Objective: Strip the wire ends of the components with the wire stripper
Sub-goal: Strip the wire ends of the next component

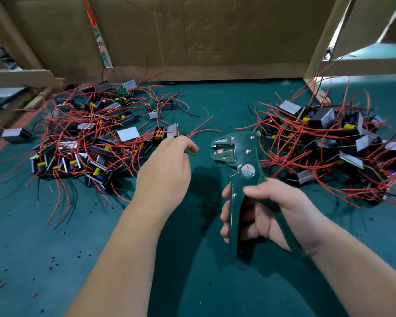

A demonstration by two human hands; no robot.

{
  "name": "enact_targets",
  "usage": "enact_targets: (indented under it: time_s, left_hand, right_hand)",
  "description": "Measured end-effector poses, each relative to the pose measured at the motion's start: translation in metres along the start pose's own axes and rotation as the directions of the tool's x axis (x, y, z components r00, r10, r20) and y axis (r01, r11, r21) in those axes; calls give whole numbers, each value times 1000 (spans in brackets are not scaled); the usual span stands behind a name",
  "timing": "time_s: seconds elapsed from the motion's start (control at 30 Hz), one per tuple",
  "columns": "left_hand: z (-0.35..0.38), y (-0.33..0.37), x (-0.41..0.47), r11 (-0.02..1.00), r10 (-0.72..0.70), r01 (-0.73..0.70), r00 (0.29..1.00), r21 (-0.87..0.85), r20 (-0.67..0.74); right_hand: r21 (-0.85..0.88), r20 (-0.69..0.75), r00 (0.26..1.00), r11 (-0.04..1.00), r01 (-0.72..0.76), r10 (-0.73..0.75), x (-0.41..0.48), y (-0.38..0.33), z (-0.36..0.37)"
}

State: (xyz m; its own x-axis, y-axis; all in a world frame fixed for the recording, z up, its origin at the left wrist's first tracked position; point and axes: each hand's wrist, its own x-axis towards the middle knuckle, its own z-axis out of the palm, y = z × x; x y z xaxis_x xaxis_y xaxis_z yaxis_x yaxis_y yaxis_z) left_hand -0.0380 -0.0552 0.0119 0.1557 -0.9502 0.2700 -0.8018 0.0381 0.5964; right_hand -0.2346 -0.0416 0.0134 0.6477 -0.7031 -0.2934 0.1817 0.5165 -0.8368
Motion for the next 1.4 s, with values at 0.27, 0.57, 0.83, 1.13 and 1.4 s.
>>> enact_targets:
  time_s: [0.27, 0.57, 0.83, 1.13, 1.4]
  left_hand:
    - [5, 7, -2, 986, -82, 84, 996, 146, -22]
    - [10, 20, -8, 983, -35, 33, 999, 182, 8]
    - [3, 12, -5, 972, 222, -209, 967, -106, 128]
    - [-6, 14, -3, 894, 300, -264, 953, -362, 46]
    - [-3, 11, -2, 864, 312, -254, 948, -435, 65]
  right_hand:
    - [-74, 85, 995, 995, 65, -59, 3, 14, 13]
    - [-70, -11, 997, 995, 71, -72, 7, 14, 15]
    - [-23, -90, 989, 993, 119, -121, 4, 3, 10]
    - [-35, 94, 986, 989, 143, -139, -4, -5, -5]
    - [-59, 102, 987, 989, 134, -128, -5, -5, -5]
